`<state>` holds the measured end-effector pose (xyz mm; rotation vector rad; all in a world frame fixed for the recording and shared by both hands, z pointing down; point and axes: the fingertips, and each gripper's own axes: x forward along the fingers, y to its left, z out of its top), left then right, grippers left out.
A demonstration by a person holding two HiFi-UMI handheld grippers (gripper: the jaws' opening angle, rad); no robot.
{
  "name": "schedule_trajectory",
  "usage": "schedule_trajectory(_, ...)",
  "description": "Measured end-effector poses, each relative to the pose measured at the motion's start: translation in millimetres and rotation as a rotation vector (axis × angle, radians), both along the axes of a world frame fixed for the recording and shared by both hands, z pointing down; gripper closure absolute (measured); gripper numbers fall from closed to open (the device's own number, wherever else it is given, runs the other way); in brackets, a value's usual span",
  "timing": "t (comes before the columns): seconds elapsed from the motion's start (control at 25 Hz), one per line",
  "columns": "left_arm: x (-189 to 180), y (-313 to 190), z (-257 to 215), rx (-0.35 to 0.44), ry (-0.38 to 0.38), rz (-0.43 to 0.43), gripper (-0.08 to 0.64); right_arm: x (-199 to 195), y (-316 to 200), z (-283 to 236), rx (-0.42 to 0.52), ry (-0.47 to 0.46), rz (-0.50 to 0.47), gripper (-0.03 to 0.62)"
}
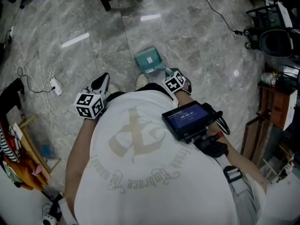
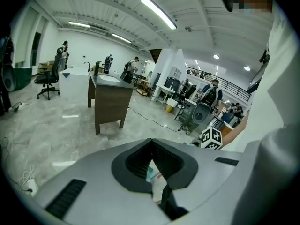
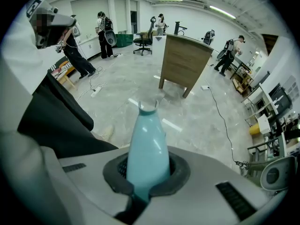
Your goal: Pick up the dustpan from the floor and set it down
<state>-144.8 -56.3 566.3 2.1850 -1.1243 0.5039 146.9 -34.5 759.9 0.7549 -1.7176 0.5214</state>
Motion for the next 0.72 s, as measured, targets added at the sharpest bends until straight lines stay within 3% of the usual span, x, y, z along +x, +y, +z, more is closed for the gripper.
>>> schedule_trajectory(0.6,-26.3,-10.1,-0.4,0.018,0.024,-0.076,0.548,-36.4,-52.5,-55.8,0.075,-0.072,-0.066,0.571)
schedule_trajectory(0.72,-32.2,-8.3,-3.6,0.027,0.019,-0.086,0.548,-50.0,-59.6,-73.3,0.101,-0.083,-0.118,0.572)
